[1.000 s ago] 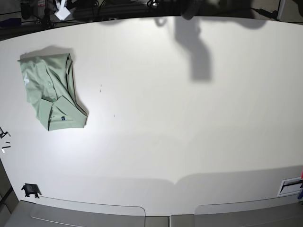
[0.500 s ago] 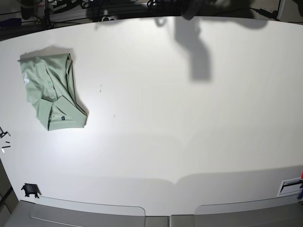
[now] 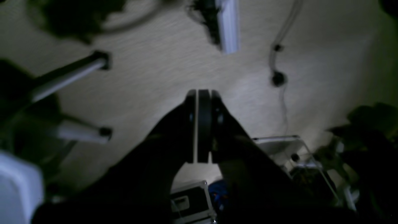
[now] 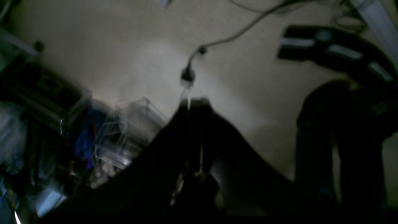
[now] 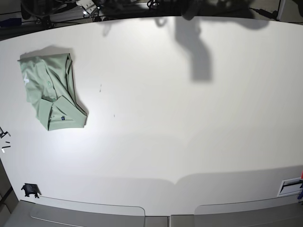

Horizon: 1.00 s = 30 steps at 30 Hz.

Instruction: Fold the T-shirt properly

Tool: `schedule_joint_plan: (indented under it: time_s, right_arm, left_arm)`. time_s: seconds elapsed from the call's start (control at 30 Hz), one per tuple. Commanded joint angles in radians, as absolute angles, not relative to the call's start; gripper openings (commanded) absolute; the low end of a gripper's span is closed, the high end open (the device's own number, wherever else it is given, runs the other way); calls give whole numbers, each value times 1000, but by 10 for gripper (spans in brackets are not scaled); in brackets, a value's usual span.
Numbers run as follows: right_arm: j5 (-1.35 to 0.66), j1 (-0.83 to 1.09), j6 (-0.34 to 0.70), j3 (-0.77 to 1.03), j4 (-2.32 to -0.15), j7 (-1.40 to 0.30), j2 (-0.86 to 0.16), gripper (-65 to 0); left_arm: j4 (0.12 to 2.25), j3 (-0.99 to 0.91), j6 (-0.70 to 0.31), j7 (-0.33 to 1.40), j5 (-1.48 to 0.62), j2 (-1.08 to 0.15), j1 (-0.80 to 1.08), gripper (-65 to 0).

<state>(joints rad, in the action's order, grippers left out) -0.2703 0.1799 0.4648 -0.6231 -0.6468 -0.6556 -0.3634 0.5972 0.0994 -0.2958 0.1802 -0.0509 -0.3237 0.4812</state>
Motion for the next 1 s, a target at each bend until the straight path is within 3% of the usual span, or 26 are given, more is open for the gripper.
schedule_joint_plan:
  time_s: [0.0,0.17,0.3,0.57,0.97]
  right_arm:
    - [-271,176,414,-622,-646,-648,-361,-650]
    - [-390,163,105,-622,-646,-582,-318,-650]
    - [-513,161,-25,-622,-646,-551,-299,-650]
    - [-686,160,-46,-621,-646,-503,-288,-650]
    - [-718,160,-45,-621,-648,-501,-239,-650]
  left_arm:
    - [597,100,-279,181,-53,-329,490,-650]
    - [597,100,-137,176,-54,-294,476,-650]
    - [597,100,-126,150,-111,-245,459,-650]
    - [597,99,-126,134,-185,-123,418,-650]
    - [597,99,-126,133,-185,-67,413,-650]
